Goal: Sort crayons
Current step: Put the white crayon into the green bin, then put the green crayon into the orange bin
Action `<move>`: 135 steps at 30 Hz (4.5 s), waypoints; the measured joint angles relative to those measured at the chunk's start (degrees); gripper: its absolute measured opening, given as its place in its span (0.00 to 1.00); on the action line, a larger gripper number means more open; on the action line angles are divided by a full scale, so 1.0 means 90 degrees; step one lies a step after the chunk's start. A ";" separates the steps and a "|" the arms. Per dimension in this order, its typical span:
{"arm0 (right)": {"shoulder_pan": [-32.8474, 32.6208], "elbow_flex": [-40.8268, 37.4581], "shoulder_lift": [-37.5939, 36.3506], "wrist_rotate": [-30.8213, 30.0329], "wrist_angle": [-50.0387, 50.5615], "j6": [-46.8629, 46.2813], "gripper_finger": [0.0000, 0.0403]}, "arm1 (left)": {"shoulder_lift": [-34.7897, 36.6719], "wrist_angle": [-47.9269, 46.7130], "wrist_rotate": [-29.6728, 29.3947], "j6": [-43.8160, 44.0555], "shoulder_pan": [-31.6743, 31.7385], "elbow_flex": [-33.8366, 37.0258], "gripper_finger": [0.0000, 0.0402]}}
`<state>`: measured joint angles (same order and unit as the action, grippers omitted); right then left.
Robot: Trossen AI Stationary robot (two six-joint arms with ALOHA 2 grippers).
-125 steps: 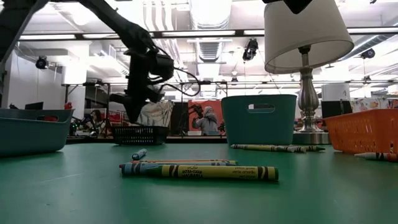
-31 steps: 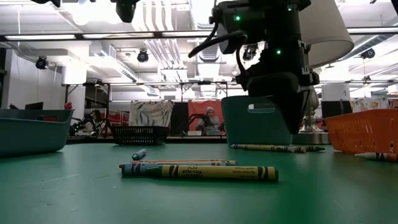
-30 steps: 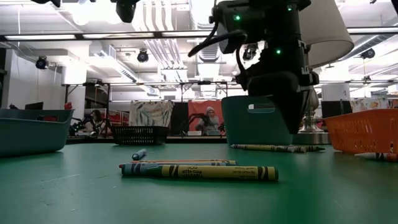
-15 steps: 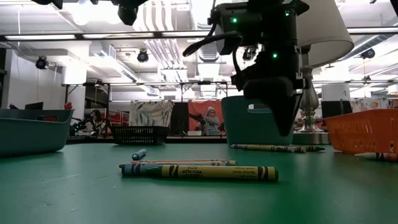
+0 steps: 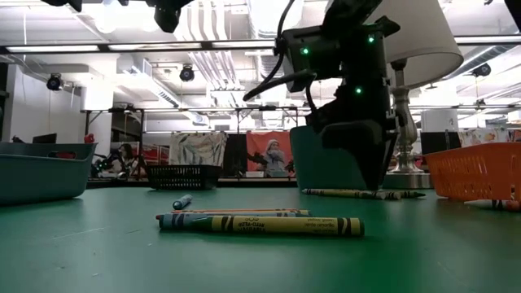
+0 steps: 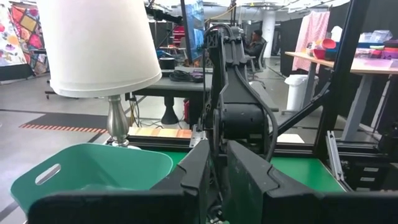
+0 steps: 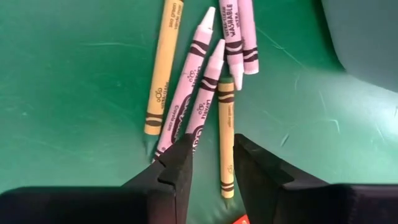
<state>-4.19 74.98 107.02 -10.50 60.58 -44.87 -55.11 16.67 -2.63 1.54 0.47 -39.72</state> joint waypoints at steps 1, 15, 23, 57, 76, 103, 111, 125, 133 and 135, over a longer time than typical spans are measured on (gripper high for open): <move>0.0000 -0.0005 0.0000 0.0000 -0.0005 0.0004 0.26 | 0.0000 0.0000 0.0000 -0.0009 0.0000 0.0000 0.10; 0.0000 -0.0100 0.0000 0.0005 -0.0543 0.0002 0.20 | 0.0000 0.0000 0.0000 -0.0019 0.0000 0.0000 0.10; 0.0000 -0.0327 -0.0003 0.0000 -0.0821 0.0014 0.20 | 0.0002 0.0000 0.0000 -0.0019 0.0000 0.0000 0.10; -0.0028 -0.0344 -0.0681 -0.0002 -0.0780 0.0048 0.03 | 0.0001 -0.0024 0.0013 0.0415 -0.0173 0.0000 0.10; -0.0034 -0.0173 -0.1947 0.0024 -0.2749 0.2275 0.03 | -0.0592 0.0108 -0.0563 0.0790 -0.0972 0.0006 0.10; 0.3155 0.0454 -0.1719 -0.0595 -0.1371 0.5668 0.02 | -0.0685 0.0384 -0.1827 0.0935 -0.2132 0.0010 0.10; 0.3245 0.0442 -0.1085 -0.0486 -0.0629 0.6313 0.02 | -0.0685 0.0367 -0.1829 0.0935 -0.2132 0.0010 0.10; 0.3244 0.0451 -0.0974 -0.0500 -0.0636 0.6154 0.19 | -0.0685 0.0316 -0.1829 0.0941 -0.2132 0.0010 0.10; 0.3110 0.0696 -0.1023 -0.0502 -0.0436 0.6115 0.23 | -0.0686 0.0145 -0.1829 0.1259 -0.2132 0.0012 0.10; 0.3001 0.0813 -0.1046 -0.0502 -0.0335 0.6025 0.22 | -0.0708 0.0068 -0.1829 0.1375 -0.2132 0.0012 0.10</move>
<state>22.82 82.29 97.61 -15.02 57.57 9.35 -61.48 17.28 -19.09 13.92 -18.72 -39.62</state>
